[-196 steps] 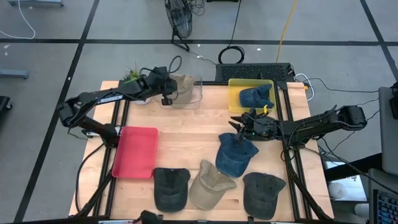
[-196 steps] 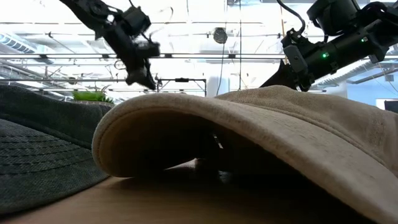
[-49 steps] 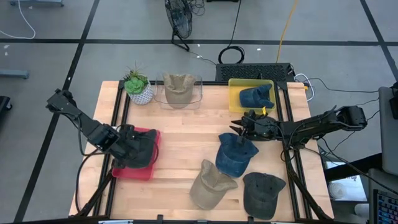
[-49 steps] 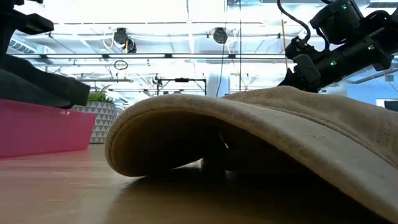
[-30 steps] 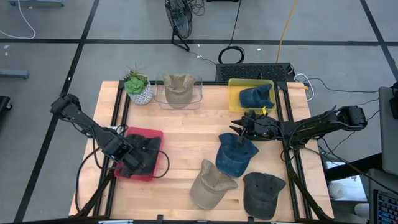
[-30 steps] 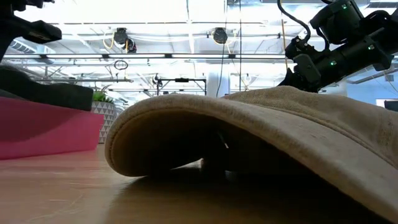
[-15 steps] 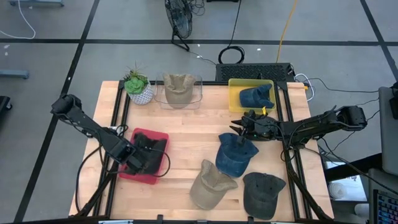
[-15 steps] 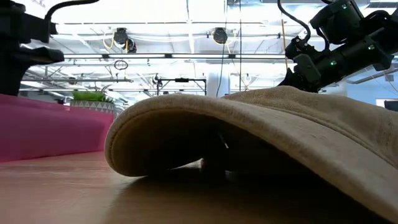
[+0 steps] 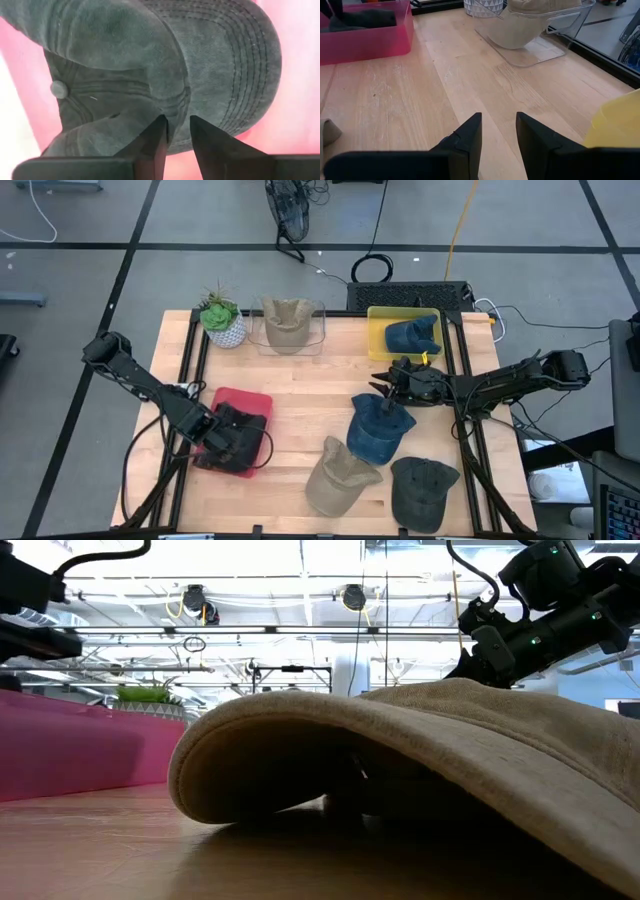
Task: Pick & Place hat
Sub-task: Put the left black cap into the red bin
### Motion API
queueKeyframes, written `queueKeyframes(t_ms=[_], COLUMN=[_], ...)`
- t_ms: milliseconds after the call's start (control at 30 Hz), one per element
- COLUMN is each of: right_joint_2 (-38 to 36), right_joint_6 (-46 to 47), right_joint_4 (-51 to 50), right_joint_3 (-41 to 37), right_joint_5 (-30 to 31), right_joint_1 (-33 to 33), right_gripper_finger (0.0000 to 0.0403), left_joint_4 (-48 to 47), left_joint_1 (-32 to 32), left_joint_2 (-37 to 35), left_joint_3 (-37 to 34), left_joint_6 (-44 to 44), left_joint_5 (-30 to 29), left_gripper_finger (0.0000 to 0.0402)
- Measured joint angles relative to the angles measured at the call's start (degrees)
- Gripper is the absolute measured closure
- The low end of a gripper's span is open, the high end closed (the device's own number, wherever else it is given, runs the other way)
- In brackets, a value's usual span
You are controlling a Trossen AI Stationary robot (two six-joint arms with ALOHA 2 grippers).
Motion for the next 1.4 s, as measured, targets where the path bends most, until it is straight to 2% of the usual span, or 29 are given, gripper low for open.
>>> queueKeyframes(t_ms=[333,533,733,800,900,967,1200,1400], right_joint_2=[0.0,0.0,0.0,0.0,0.0,0.0,0.0,0.0], right_joint_6=[0.0,0.0,0.0,0.0,0.0,0.1,0.0,0.0], right_joint_4=[0.0,0.0,0.0,0.0,0.0,0.0,0.0,0.0], right_joint_3=[0.0,0.0,0.0,0.0,0.0,0.0,0.0,0.0], right_joint_5=[0.0,0.0,0.0,0.0,0.0,0.0,0.0,0.0], right_joint_1=[0.0,0.0,0.0,0.0,0.0,0.0,0.0,0.0], right_gripper_finger=[0.0303,0.0303,0.0303,0.0303,0.0303,0.0303,0.0303,0.0303], left_joint_4=[-2.6,-8.7,-13.0,-12.4,-9.9,-8.4,-8.3,-5.2], left_joint_1=[-0.1,0.0,0.0,0.0,0.3,1.5,8.6,16.4], left_joint_2=[0.0,-1.0,-3.0,-3.8,-4.5,-4.6,-4.0,-4.0], left_joint_3=[0.0,0.6,5.3,7.0,7.2,6.8,4.2,3.6], left_joint_6=[-1.2,-1.5,-0.7,0.4,-1.3,-2.3,3.7,8.7], left_joint_5=[-1.0,-4.7,-12.6,-17.3,-27.5,-30.3,-29.0,-24.4], left_gripper_finger=[0.0344,0.0339,0.0328,0.0329,0.0336,0.0341,0.0340,0.0278])
